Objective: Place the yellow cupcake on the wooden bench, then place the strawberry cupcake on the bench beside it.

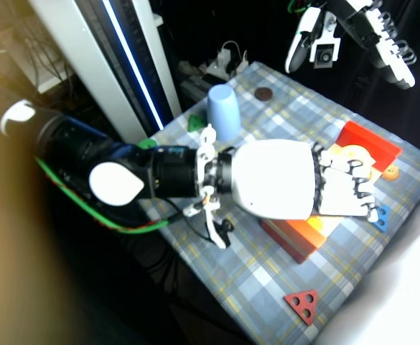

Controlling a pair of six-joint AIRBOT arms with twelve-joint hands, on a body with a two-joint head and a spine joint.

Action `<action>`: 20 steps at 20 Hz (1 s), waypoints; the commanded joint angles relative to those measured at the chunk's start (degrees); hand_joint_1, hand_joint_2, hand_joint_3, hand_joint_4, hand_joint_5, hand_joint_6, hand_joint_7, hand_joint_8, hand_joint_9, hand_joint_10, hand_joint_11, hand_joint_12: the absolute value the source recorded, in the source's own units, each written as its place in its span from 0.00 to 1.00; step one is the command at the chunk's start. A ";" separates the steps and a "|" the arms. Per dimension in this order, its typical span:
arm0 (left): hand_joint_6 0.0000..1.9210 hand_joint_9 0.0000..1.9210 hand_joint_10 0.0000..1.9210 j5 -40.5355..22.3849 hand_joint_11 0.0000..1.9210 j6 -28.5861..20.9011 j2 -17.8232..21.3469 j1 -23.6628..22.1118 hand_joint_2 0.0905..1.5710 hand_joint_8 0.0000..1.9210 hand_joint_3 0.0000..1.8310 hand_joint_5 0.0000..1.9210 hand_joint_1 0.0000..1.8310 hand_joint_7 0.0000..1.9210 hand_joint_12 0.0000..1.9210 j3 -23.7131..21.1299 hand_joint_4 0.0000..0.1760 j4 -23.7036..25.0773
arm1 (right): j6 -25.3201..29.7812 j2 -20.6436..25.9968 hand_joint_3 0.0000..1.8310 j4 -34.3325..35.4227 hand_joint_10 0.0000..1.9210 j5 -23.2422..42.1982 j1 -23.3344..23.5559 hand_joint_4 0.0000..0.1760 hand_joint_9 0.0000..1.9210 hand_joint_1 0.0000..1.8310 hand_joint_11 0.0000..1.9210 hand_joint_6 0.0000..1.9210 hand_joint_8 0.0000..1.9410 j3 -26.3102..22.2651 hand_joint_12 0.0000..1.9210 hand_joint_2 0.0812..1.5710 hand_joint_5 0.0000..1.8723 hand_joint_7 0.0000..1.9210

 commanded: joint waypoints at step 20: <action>0.00 0.01 0.00 -54.68 0.01 -38.37 4.77 21.63 0.82 0.00 0.00 0.09 0.11 0.03 0.01 -3.63 0.48 2.70 | -8.73 24.46 0.00 33.27 0.00 70.81 -35.09 0.88 0.04 0.31 0.01 0.00 0.00 -29.30 0.01 0.68 0.04 0.04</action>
